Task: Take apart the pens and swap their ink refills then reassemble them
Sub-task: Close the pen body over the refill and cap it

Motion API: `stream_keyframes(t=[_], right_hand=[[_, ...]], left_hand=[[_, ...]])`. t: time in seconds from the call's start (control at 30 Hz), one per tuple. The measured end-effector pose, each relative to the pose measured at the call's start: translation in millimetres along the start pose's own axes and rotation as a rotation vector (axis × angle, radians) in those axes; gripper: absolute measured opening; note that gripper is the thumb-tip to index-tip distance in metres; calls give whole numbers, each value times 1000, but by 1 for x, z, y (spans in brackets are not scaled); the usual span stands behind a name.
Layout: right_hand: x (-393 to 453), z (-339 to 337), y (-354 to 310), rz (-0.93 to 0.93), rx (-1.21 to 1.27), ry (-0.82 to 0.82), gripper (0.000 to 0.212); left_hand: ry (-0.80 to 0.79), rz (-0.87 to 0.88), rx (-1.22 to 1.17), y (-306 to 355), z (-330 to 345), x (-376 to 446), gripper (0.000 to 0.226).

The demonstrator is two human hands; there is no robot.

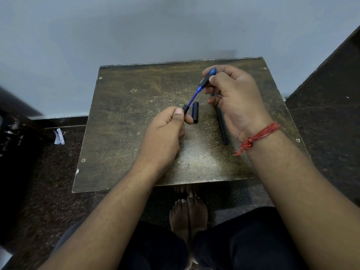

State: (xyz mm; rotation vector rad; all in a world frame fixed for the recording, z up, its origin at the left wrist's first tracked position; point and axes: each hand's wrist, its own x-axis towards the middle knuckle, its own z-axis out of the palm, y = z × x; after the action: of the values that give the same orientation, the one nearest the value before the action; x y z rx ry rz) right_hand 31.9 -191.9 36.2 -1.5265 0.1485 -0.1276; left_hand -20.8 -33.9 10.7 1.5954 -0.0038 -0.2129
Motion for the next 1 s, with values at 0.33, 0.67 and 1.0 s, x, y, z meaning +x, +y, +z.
stream_keyframes(t=[0.33, 0.67, 1.0], right_hand=[[-11, 12, -2, -60, -148, -180, 16], [-12, 11, -4, -56, -239, -248, 8], [-9, 7, -2, -31, -321, -222, 41]], left_hand=[[11, -4, -54, 2, -1, 0, 35], [35, 15, -30, 1, -1, -1, 34], [14, 79, 95, -3, 1, 1, 32]])
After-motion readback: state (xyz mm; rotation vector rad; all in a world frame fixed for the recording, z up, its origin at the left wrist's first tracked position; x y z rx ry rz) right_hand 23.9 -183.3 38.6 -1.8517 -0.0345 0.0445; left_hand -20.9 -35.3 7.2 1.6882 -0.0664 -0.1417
